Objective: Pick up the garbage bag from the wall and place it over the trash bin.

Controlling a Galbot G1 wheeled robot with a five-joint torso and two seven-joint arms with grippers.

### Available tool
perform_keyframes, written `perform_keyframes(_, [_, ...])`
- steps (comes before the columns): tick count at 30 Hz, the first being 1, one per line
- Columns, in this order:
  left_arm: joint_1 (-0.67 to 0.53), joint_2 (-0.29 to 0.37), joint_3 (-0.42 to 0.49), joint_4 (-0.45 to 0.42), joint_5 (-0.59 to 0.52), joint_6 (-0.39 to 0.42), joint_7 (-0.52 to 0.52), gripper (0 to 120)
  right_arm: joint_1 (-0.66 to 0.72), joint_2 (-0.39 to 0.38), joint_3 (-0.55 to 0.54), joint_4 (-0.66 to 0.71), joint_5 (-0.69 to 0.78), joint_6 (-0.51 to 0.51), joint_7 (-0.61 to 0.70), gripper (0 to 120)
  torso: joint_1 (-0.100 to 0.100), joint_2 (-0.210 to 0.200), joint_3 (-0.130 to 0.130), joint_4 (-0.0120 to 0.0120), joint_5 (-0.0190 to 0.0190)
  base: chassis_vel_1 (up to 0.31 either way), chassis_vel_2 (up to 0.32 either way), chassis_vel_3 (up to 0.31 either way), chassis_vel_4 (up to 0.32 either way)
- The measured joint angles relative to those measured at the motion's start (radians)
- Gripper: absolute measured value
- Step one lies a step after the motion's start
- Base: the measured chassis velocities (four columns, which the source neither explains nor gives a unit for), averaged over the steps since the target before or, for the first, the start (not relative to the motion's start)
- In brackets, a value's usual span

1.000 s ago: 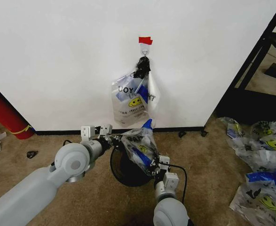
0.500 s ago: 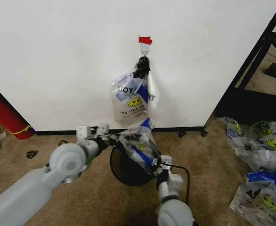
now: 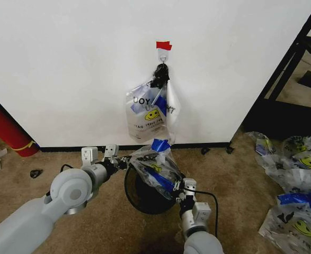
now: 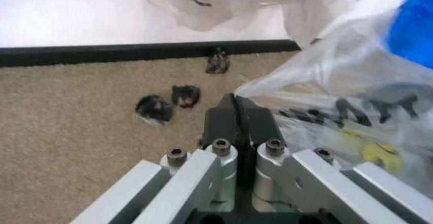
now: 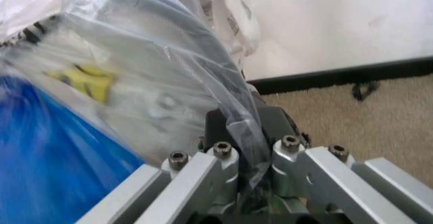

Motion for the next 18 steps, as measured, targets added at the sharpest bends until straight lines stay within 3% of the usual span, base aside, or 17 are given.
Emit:
perform_keyframes(6, [-0.005,0.027,-0.011,0.006,-0.011,0.002,0.009,0,-0.029,-0.03,0.008,0.004,-0.002,0.068,-0.042,0,0.0,0.0,0.0,-0.0001,0.0001,0.0,0.0,0.0,0.0])
perform_keyframes(18, [0.049,0.081,-0.054,0.022,-0.012,0.007,0.043,0,-0.024,-0.075,0.061,0.05,0.158,0.216,-0.172,0,0.0,0.0,0.0,0.0001,0.0001,0.0,0.0,0.0,0.0])
